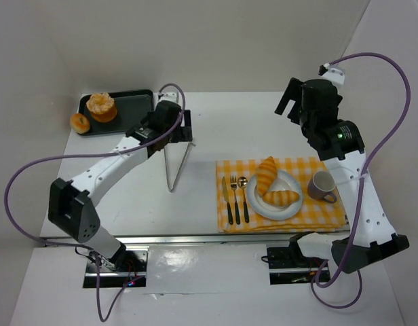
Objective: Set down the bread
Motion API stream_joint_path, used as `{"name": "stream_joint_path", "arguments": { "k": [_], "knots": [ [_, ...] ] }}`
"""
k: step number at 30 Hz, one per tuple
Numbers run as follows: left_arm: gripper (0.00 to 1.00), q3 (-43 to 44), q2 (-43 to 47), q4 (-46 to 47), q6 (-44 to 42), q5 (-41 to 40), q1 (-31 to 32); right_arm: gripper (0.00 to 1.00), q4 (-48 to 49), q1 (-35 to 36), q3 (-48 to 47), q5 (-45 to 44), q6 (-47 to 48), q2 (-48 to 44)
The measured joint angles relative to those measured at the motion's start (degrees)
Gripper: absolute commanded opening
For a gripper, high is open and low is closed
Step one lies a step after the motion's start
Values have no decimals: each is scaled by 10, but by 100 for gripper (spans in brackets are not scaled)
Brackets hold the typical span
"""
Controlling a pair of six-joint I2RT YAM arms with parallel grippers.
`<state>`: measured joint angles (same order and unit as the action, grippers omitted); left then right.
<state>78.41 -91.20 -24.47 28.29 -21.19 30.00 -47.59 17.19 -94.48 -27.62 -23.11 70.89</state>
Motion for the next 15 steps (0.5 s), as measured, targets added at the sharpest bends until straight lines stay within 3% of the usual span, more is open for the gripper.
{"name": "stream_joint_path", "arguments": {
  "k": [6,15],
  "knots": [
    [99,29,101,-53,1,4,-11,100,-3,0,0,0,0,16],
    [99,-56,179,-77,-12,28,-22,100,-5,0,0,20,-4,29]
  ]
}}
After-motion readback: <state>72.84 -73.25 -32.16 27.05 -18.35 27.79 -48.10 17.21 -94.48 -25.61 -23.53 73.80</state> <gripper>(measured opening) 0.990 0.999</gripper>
